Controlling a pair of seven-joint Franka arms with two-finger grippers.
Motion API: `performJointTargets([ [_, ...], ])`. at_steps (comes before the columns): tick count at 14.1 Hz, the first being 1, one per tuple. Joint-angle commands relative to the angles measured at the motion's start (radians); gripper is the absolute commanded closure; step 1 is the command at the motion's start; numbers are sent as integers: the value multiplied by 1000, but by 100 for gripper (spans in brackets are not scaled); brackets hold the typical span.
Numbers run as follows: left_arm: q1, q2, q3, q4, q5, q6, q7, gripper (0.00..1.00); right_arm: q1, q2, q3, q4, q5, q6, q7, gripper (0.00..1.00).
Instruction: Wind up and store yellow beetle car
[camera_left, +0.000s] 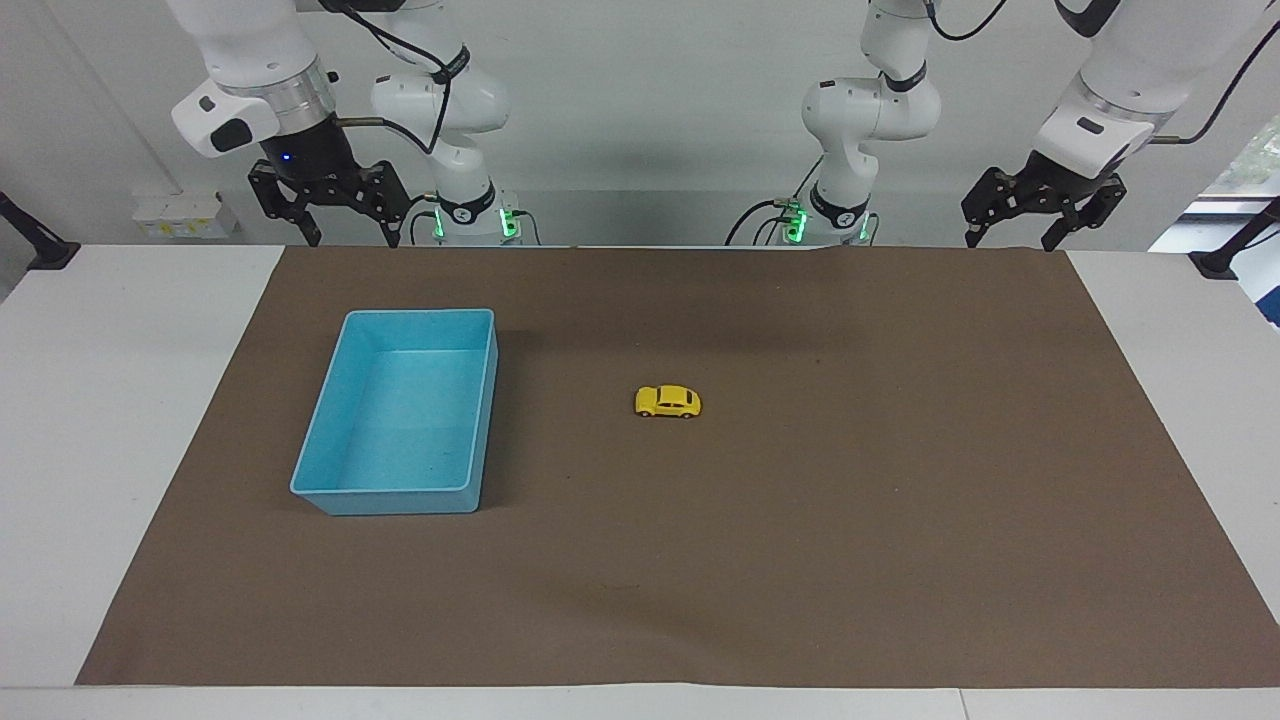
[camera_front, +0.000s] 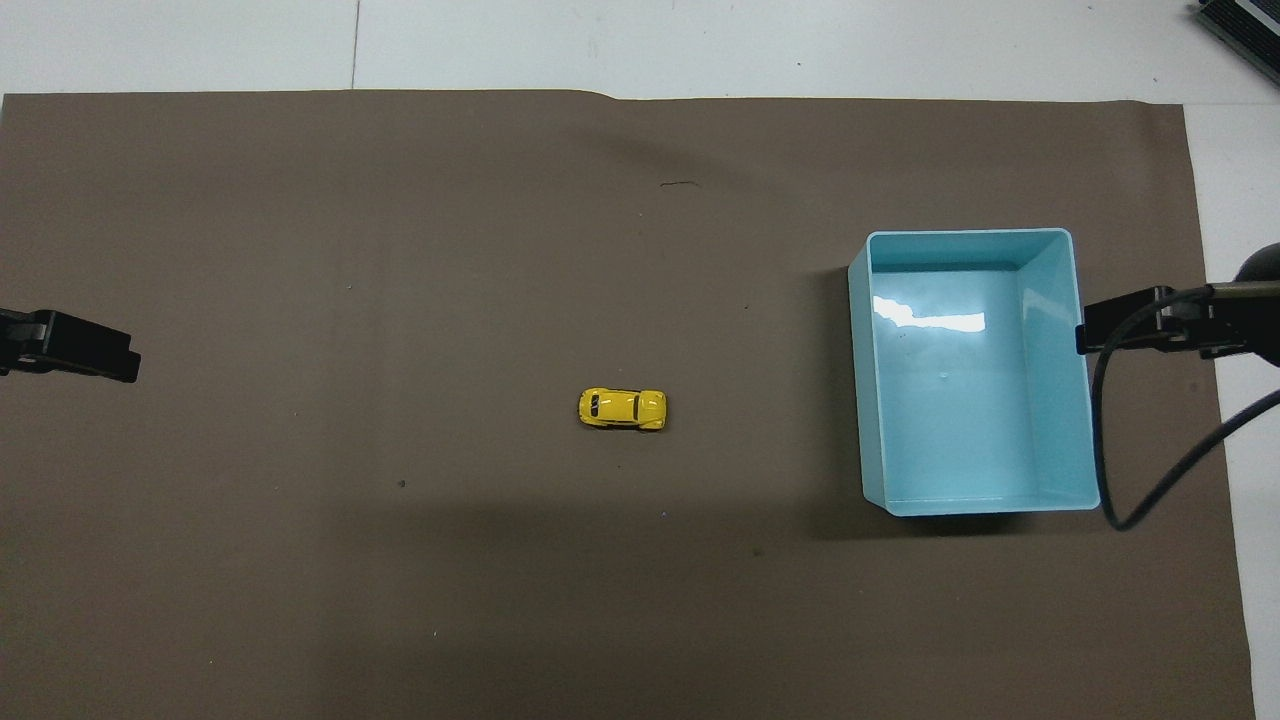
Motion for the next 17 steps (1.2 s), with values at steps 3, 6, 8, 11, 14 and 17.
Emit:
performJointTargets([
  [3, -4, -23, -2, 1, 8, -65, -5, 0, -11, -10, 2, -1, 18, -11, -22, 0],
  [6, -3, -20, 0, 6, -11, -62, 36, 0, -11, -10, 2, -1, 18, -11, -20, 0],
  [8, -1, -19, -2, 7, -12, -67, 41, 0, -11, -10, 1, -1, 18, -11, -20, 0],
  [11, -11, -16, -5, 6, -15, -76, 67, 0, -11, -10, 2, -1, 18, -11, -20, 0],
  [14, -33, -10, -6, 7, -17, -91, 157, 0, -11, -10, 2, -1, 18, -11, -20, 0],
  [17, -73, 0, -6, 3, -28, -79, 261, 0, -11, -10, 2, -1, 18, -11, -22, 0],
])
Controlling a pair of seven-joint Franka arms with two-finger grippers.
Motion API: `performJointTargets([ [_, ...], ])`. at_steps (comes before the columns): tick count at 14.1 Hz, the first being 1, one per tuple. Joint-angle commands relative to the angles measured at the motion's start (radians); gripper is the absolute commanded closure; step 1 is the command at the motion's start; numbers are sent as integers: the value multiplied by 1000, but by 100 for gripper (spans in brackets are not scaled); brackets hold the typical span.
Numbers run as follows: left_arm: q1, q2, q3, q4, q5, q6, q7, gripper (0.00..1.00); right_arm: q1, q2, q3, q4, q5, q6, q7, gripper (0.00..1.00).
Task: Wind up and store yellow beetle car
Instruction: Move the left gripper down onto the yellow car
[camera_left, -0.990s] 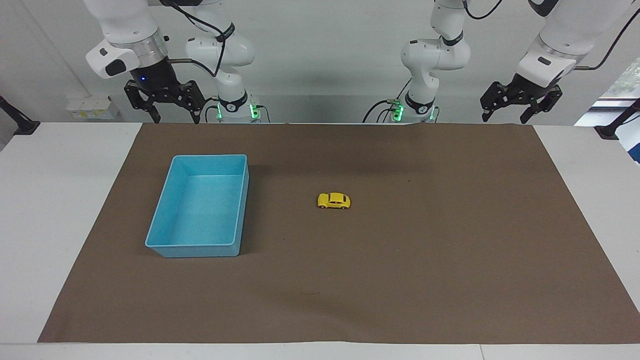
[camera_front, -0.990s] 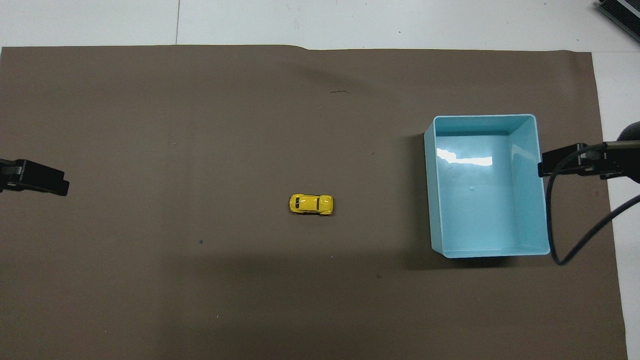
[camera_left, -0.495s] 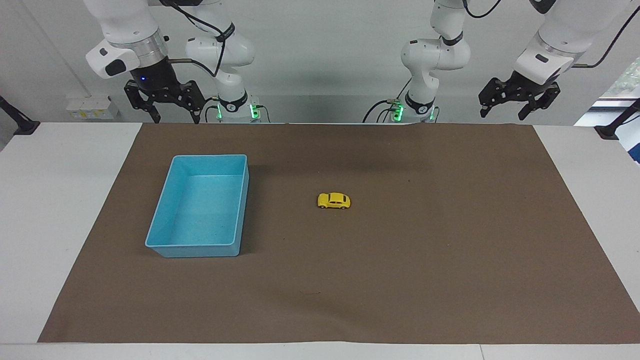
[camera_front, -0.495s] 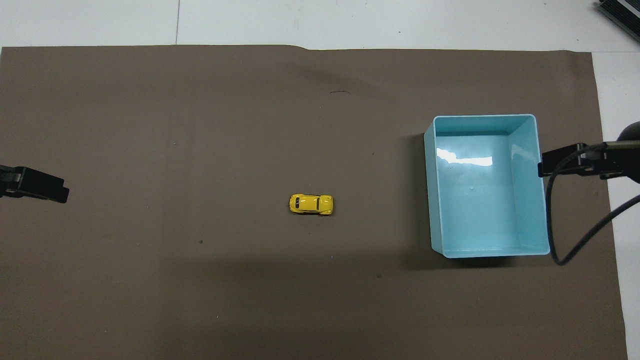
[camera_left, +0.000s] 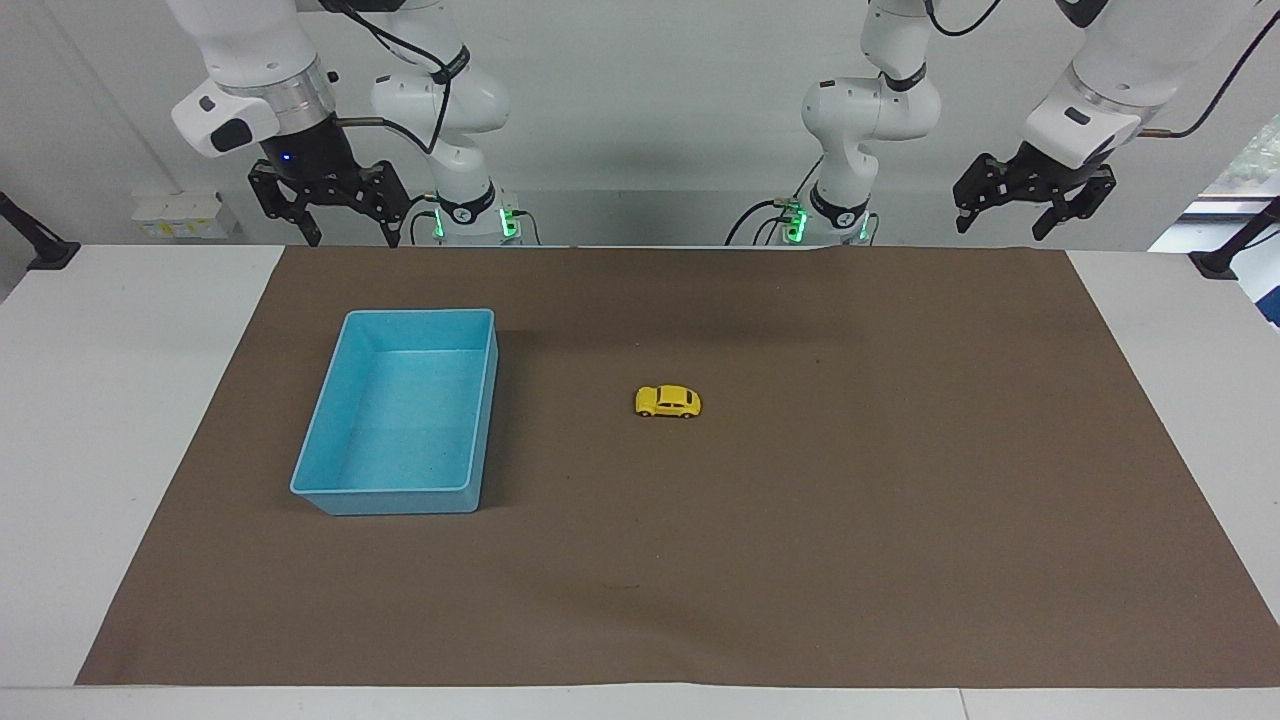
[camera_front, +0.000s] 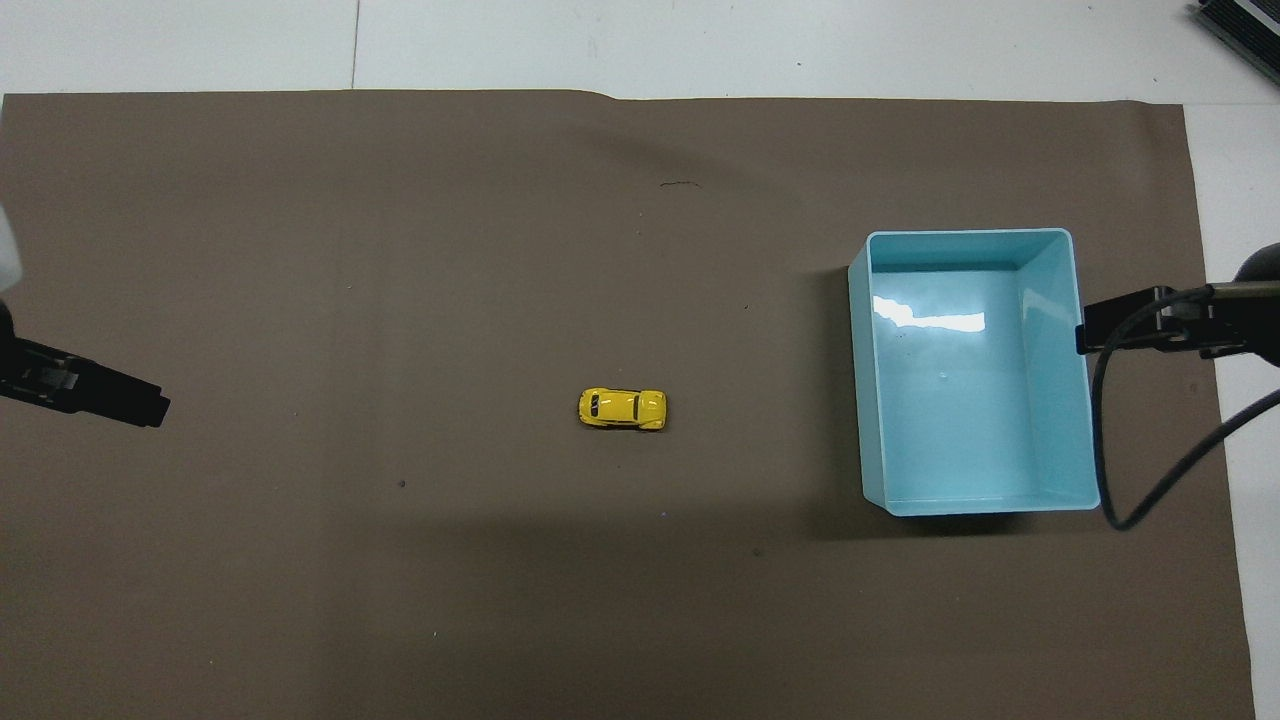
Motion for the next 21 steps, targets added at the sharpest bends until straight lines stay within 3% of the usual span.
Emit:
performJointTargets([
  [1, -54, 8, 12, 4, -11, 1, 146, 0, -11, -10, 2, -1, 18, -11, -20, 0],
  [10, -185, 39, 13, -73, -14, 180, 631, 0, -11, -10, 2, -1, 18, -11, -20, 0],
  [17, -280, 54, 12, -234, -15, 451, 681, 0, -11, -10, 1, -1, 18, -11, -20, 0],
  [21, -360, 134, 12, -251, -15, 545, 749, 0, -11, -10, 1, -1, 18, -11, -22, 0],
])
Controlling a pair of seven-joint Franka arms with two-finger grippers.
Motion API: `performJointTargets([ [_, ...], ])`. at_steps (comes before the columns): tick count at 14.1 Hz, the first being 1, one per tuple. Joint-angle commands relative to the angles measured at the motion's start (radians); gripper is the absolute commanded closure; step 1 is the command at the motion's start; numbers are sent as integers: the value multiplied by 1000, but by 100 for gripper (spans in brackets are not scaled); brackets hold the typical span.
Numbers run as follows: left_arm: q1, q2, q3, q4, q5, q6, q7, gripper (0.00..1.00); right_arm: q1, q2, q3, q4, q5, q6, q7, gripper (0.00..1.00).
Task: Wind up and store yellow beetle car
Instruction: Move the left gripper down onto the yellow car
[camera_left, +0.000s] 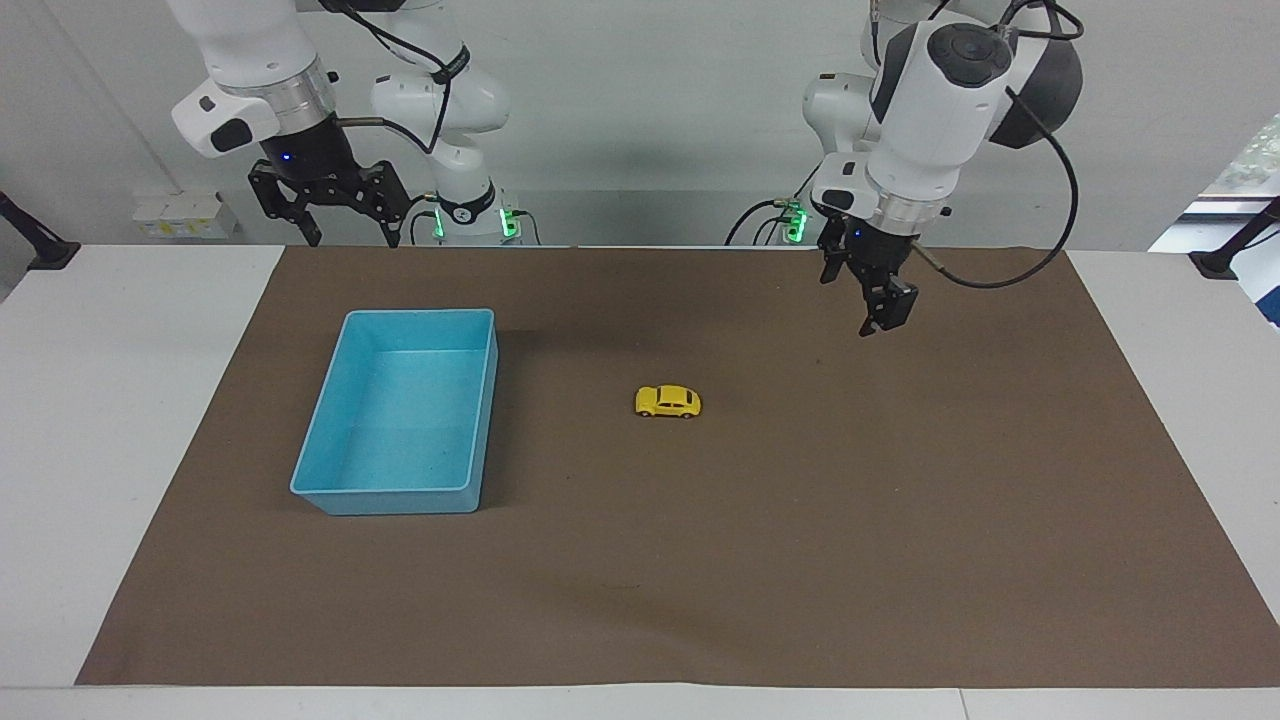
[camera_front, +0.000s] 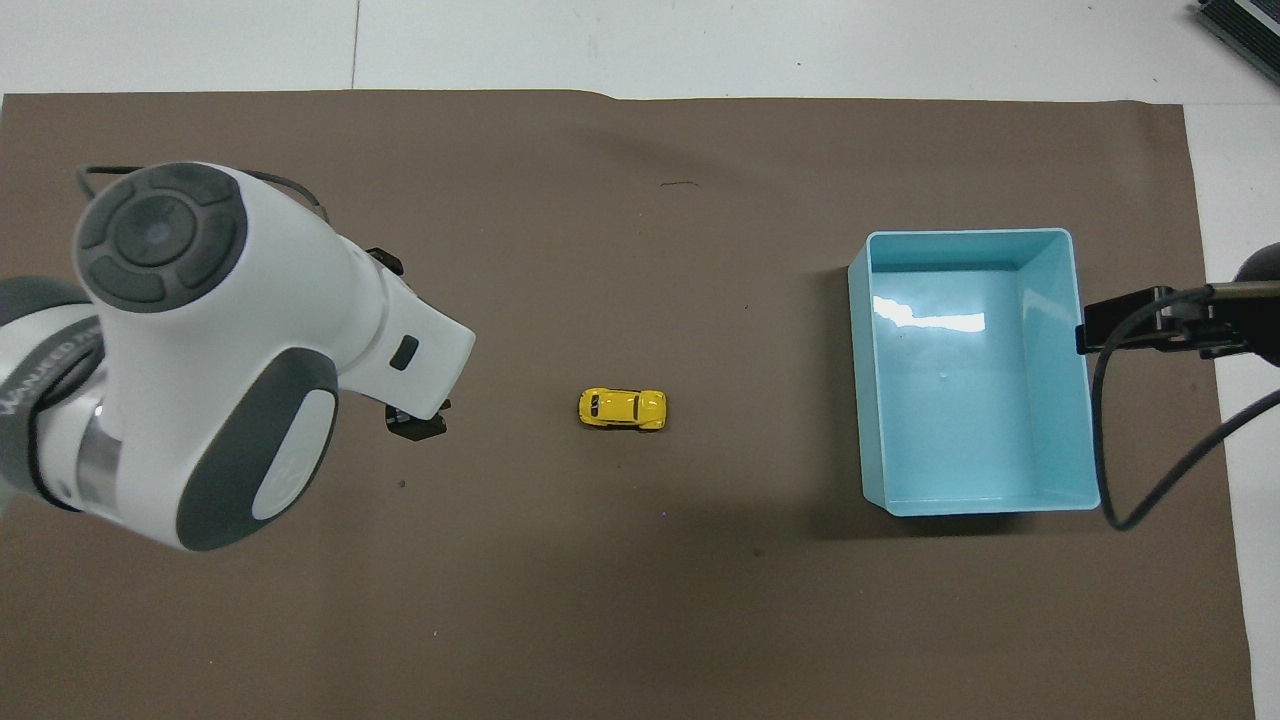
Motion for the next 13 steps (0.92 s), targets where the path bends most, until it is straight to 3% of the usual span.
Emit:
performJointTargets([
  [1, -63, 59, 20, -14, -11, 76, 63, 0, -11, -10, 2, -1, 18, -11, -22, 0],
  [4, -122, 122, 20, -23, -12, 159, 55, 0, -11, -10, 2, -1, 18, -11, -20, 0],
  [8, -196, 141, 21, -97, -12, 301, 56, 13, -11, -10, 2, -1, 18, -11, -20, 0],
  [13, -260, 187, 24, -154, -11, 407, -16, 13, -11, -10, 1, -1, 18, -11, -20, 0],
])
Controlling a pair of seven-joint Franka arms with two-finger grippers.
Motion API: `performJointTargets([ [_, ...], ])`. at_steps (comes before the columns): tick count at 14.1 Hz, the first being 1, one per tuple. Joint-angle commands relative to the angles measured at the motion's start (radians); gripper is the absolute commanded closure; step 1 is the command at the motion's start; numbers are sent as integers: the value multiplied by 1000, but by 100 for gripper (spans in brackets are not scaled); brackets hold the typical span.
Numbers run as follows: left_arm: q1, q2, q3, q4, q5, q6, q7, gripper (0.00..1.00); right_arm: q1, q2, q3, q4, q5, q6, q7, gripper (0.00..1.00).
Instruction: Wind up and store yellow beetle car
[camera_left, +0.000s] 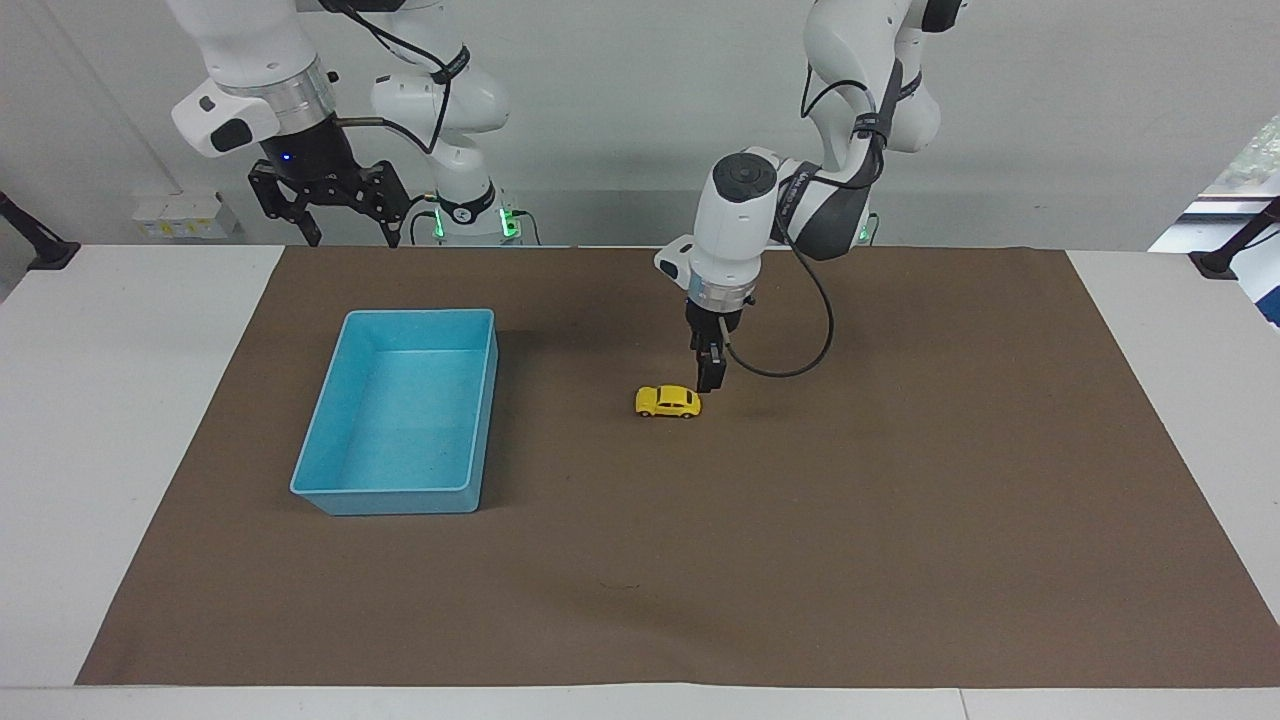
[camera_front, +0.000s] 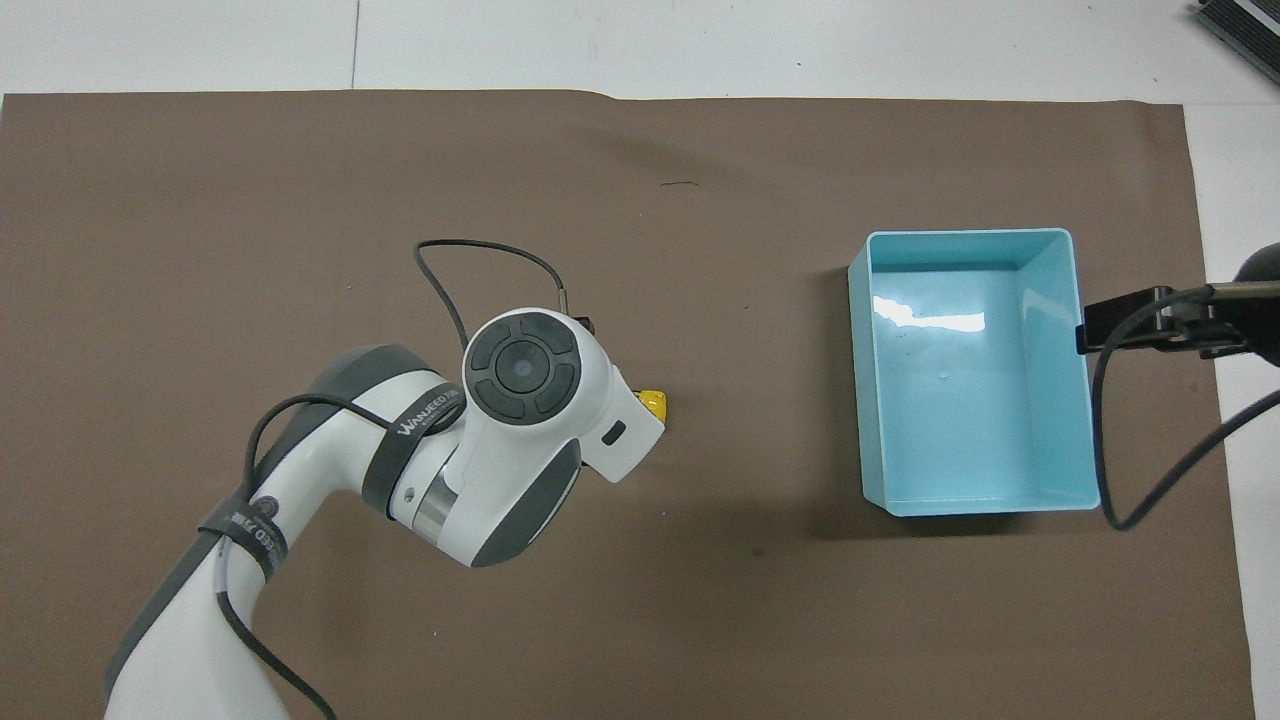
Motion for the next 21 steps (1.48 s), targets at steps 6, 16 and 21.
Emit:
performJointTargets([
  [6, -96, 121, 28, -25, 20, 146, -110, 14, -11, -10, 2, -1, 18, -11, -22, 0],
  [16, -76, 128, 31, -27, 38, 127, -110, 100, -11, -10, 1, -1, 18, -11, -20, 0],
  [21, -50, 124, 34, -49, 41, 121, -93, 100, -11, -10, 2, -1, 18, -11, -20, 0],
])
